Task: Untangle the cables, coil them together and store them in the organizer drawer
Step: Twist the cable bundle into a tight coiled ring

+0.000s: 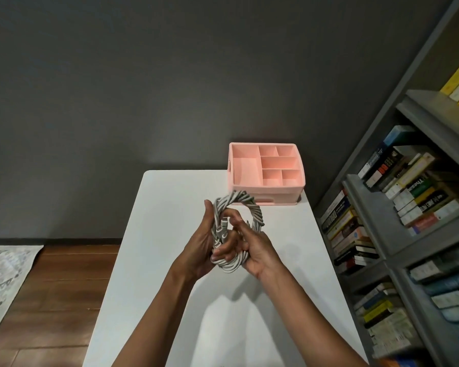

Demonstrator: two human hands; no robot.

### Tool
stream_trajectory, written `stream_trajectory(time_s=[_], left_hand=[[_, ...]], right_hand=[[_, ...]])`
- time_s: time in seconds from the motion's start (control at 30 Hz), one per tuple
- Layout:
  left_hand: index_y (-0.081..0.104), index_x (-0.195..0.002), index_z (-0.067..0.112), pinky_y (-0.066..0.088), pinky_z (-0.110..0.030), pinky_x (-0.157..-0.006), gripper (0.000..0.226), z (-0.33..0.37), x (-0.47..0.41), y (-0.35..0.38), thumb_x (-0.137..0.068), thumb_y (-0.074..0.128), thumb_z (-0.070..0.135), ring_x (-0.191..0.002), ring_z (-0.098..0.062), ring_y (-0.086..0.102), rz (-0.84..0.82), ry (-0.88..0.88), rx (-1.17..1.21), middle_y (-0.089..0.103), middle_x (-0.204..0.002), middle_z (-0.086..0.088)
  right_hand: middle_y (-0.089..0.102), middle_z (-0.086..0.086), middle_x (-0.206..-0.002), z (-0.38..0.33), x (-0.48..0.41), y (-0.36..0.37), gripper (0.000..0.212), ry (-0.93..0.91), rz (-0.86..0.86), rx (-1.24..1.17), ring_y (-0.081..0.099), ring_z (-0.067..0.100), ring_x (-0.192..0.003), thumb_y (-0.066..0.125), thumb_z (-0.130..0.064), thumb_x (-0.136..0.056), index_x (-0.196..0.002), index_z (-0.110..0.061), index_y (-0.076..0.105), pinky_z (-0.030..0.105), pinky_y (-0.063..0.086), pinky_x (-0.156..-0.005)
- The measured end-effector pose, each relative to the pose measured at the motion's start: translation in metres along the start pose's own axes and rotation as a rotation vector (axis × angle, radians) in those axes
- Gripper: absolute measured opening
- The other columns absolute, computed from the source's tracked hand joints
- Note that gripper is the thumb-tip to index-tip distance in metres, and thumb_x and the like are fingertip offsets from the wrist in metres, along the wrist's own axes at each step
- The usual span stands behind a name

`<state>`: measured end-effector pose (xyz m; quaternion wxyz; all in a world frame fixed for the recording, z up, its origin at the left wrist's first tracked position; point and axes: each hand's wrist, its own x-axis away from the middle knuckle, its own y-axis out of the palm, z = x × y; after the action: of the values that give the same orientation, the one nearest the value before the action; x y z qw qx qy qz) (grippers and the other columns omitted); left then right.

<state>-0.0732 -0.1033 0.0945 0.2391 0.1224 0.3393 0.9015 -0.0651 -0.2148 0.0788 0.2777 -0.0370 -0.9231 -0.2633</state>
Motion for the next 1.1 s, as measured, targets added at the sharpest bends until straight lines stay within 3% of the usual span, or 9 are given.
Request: stream_trajectory(time_s=[0.13,0.23,0.37,0.47,0.53,0.6,0.73,0.93,1.1], left_hand=[[0.058,-0.088,0.014,0.022,-0.032,-0.05,0.068,-0.013,-0.002,-0.01,-0.079,0.038,0.079,-0.036,-0.025,0.006,0.007,-0.036,-0.142,0.028,-0.034,0.001],[0.057,-0.089,0.013,0.028,-0.03,-0.054,0.068,-0.024,0.0,-0.019,-0.081,0.035,0.077,-0.032,-0.019,0.02,0.066,-0.009,-0.013,0.032,-0.037,0.001],[0.055,-0.078,0.01,0.042,-0.026,-0.059,0.067,-0.033,0.002,-0.034,-0.069,0.058,0.076,-0.035,-0.012,0.03,0.23,0.003,0.187,0.034,-0.042,-0.001],[0.06,-0.075,0.012,0.052,-0.03,-0.074,0.041,-0.034,0.008,-0.034,-0.06,0.087,0.039,-0.049,-0.012,0.044,0.294,0.001,0.136,0.044,-0.053,-0.001],[0.07,-0.068,0.016,0.055,-0.03,-0.078,0.012,-0.031,0.013,-0.03,-0.069,0.078,0.007,-0.059,-0.01,0.058,0.309,-0.006,0.072,0.057,-0.059,0.002],[0.069,-0.066,0.015,0.055,-0.028,-0.071,0.014,-0.032,0.013,-0.032,-0.07,0.073,0.002,-0.058,-0.01,0.06,0.335,-0.025,0.058,0.058,-0.06,0.001],[0.056,-0.081,0.009,0.046,-0.025,-0.062,0.025,-0.039,0.009,-0.048,-0.064,0.074,0.007,-0.058,-0.013,0.053,0.44,-0.09,0.149,0.053,-0.062,-0.004],[0.068,-0.097,-0.006,0.05,-0.039,-0.084,0.053,-0.048,0.016,-0.057,-0.046,0.078,0.002,-0.083,-0.031,0.063,0.336,0.037,0.638,0.064,-0.096,-0.023],[0.069,-0.099,-0.011,0.057,-0.042,-0.079,0.066,-0.048,0.014,-0.053,-0.034,0.078,-0.017,-0.088,-0.03,0.068,0.351,0.083,0.656,0.064,-0.113,-0.026]], right_hand=[[0.051,0.016,-0.049,0.008,-0.007,-0.004,0.015,0.135,0.124,0.023,0.05,0.025,-0.028,0.06,-0.005,-0.087,-0.078,0.007,0.057,0.02,0.038,-0.028],[0.045,0.013,-0.055,0.008,-0.012,-0.012,0.013,0.111,0.136,0.078,0.046,0.022,-0.033,0.065,-0.006,-0.084,-0.078,0.002,0.057,0.023,0.043,-0.035],[0.043,0.004,-0.054,0.0,-0.013,-0.015,0.02,0.076,0.076,0.088,0.043,0.011,-0.037,0.073,-0.014,-0.083,-0.072,-0.007,0.057,0.023,0.045,-0.04],[0.05,0.003,-0.06,-0.003,-0.013,-0.018,0.014,0.101,0.002,0.04,0.05,0.01,-0.044,0.071,-0.015,-0.083,-0.077,-0.008,0.06,0.024,0.049,-0.047],[0.056,0.003,-0.06,-0.005,-0.013,-0.021,0.006,0.113,-0.04,0.012,0.055,0.01,-0.049,0.067,-0.009,-0.085,-0.081,-0.007,0.062,0.024,0.052,-0.051],[0.061,0.002,-0.061,-0.005,-0.013,-0.024,0.004,0.108,-0.065,0.005,0.059,0.01,-0.054,0.064,-0.003,-0.085,-0.083,-0.007,0.063,0.025,0.051,-0.056],[0.065,0.003,-0.065,-0.002,-0.013,-0.026,0.007,0.098,-0.037,0.038,0.06,0.013,-0.063,0.063,-0.002,-0.085,-0.084,-0.009,0.063,0.025,0.048,-0.061],[0.054,0.002,-0.058,0.002,-0.016,-0.023,0.007,0.072,0.009,-0.046,0.049,0.006,-0.043,0.058,-0.003,-0.089,-0.084,-0.009,0.058,0.019,0.044,-0.045],[0.051,0.001,-0.059,0.001,-0.013,-0.018,0.009,0.036,-0.015,-0.081,0.046,0.006,-0.042,0.057,-0.002,-0.089,-0.085,-0.01,0.055,0.019,0.041,-0.047]])
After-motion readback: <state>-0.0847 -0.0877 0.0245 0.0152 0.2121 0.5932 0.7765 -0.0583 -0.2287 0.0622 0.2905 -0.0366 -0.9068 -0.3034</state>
